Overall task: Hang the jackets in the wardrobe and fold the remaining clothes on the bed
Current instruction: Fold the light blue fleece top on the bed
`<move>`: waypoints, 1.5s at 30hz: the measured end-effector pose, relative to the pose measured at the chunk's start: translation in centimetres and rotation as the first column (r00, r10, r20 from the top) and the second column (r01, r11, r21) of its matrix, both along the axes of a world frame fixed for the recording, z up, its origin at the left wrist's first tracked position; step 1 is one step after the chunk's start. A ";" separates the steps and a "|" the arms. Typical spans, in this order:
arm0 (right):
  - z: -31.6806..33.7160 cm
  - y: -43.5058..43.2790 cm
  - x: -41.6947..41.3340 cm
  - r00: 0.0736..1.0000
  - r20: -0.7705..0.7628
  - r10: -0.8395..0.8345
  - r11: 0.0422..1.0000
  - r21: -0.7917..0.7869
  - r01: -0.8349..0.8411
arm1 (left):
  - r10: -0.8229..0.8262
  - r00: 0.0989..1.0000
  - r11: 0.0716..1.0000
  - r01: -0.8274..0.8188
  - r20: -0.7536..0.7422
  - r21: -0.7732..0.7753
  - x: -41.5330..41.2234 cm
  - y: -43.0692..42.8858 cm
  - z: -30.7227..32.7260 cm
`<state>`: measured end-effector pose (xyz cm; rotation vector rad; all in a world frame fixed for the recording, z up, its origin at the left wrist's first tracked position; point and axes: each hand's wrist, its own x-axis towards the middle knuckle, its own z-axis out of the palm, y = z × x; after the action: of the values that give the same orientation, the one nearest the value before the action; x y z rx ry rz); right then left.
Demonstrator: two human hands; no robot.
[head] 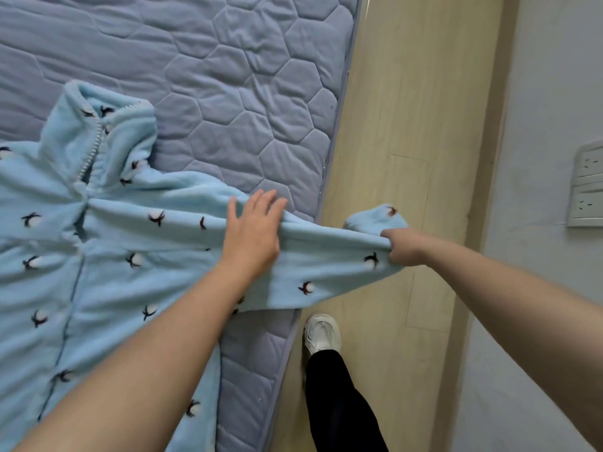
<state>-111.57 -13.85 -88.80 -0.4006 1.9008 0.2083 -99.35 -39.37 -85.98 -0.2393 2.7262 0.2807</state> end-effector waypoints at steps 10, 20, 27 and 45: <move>1.6 3.7 -1.5 0.982 0.172 0.083 0.988 0.117 -0.104 | -0.061 0.997 0.984 0.068 0.046 -0.165 -6.9 -7.8 0.3; -0.8 8.5 -0.3 0.986 -0.163 0.031 0.976 0.219 0.006 | -0.018 0.991 0.989 -0.002 -0.135 -0.149 -4.8 -5.0 -1.2; 0.7 12.2 -0.2 0.565 -0.119 -0.816 0.568 -0.337 0.751 | -0.455 0.818 0.874 0.487 -0.351 0.003 -1.5 2.3 0.3; 2.1 15.9 4.9 -0.233 0.221 -0.947 -0.307 -0.410 0.859 | -0.722 0.690 0.687 0.704 -0.052 -0.181 2.2 8.1 1.3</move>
<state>-106.69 2.02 -86.68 1.1191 1.8171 -1.4592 -97.17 -31.28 -84.70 0.8363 2.7052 -0.1444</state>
